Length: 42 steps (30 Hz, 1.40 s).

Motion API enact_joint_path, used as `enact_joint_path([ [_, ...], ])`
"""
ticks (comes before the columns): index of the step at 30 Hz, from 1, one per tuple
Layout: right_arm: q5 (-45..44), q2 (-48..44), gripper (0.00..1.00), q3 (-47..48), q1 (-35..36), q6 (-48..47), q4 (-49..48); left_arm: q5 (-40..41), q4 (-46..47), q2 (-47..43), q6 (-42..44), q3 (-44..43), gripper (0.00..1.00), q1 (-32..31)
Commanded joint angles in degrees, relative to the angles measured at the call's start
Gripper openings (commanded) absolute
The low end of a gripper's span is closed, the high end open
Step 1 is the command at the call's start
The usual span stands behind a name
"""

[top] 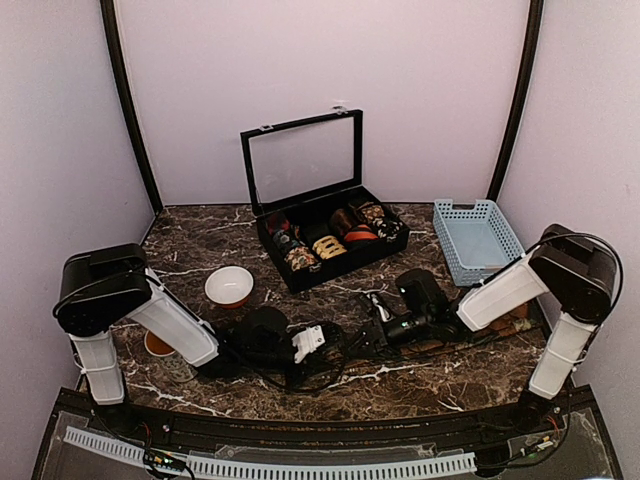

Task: Roll the ties
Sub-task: Roll the tie at the center of the board.

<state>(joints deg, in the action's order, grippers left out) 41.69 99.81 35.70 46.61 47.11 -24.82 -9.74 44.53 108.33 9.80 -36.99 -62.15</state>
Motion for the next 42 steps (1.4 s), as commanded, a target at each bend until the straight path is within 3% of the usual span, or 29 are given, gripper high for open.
enact_joint_path([
  [1,3.0,2.2,0.29,0.8,0.8,2.4,-4.7,0.6,-9.0,-0.9,1.3,1.0,0.2,0.3],
  [8,1.8,3.5,0.0,0.5,0.8,0.4,-1.9,0.1,-7.7,-0.9,0.7,1.7,0.21,0.3],
  [11,0.3,4.0,0.0,0.3,0.7,-0.5,-0.3,1.0,-6.4,-1.5,-0.3,2.3,0.28,0.3],
  [17,-3.1,4.5,0.0,-0.1,0.4,-3.7,6.0,1.9,7.6,-3.5,-3.0,8.2,0.6,0.3],
  [23,-5.8,5.2,0.0,0.6,-0.4,-5.5,9.7,0.1,21.6,1.1,-4.4,10.3,0.66,0.2],
  [27,-6.1,5.7,0.0,1.7,-0.5,-6.5,11.9,-0.8,29.6,5.5,-3.5,9.2,0.67,0.2],
  [35,-5.7,6.6,0.0,2.1,-0.5,-6.9,12.4,-2.3,31.7,12.2,-0.2,3.1,0.64,0.2],
  [37,-5.2,6.5,0.0,2.0,-0.5,-6.6,11.8,-2.0,31.9,12.8,-0.2,2.8,0.6,0.2],
  [42,-3.3,5.3,0.0,2.3,-0.5,-6.6,10.9,0.3,24.7,10.4,-0.5,2.7,0.3,0.2],
])
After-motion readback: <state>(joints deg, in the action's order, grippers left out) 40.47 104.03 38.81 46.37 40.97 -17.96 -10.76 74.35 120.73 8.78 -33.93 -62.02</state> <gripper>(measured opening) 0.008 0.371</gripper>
